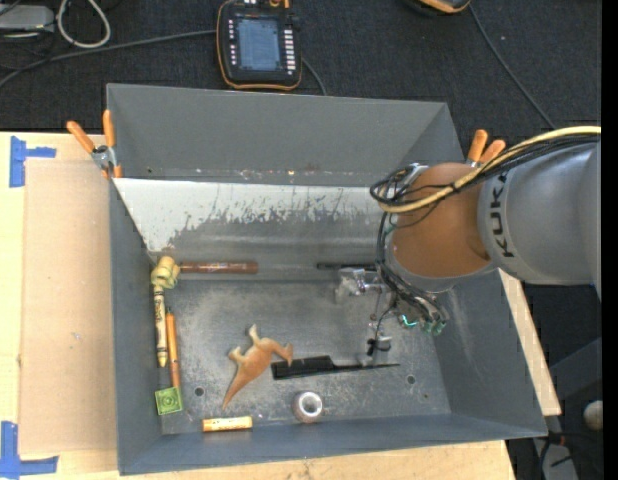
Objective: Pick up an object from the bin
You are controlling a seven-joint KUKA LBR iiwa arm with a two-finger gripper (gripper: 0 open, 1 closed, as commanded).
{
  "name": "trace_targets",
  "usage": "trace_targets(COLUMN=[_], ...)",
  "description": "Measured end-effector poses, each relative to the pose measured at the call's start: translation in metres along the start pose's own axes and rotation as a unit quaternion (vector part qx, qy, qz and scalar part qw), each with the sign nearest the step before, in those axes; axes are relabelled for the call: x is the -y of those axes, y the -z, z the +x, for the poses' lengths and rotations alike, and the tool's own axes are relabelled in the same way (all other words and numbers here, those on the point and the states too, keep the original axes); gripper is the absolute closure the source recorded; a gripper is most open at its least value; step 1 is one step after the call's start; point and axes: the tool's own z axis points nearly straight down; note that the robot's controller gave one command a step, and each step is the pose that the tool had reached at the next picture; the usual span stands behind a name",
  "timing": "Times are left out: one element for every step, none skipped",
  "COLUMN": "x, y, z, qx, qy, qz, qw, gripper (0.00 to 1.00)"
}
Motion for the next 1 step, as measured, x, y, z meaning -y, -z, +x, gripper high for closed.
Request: trace_targets(x=[-0.0004], y=[0.0000], z=[0.0001], qx=[-0.0002], qy=[0.000], qz=[0.000], qw=[1.0000], gripper=[0.00])
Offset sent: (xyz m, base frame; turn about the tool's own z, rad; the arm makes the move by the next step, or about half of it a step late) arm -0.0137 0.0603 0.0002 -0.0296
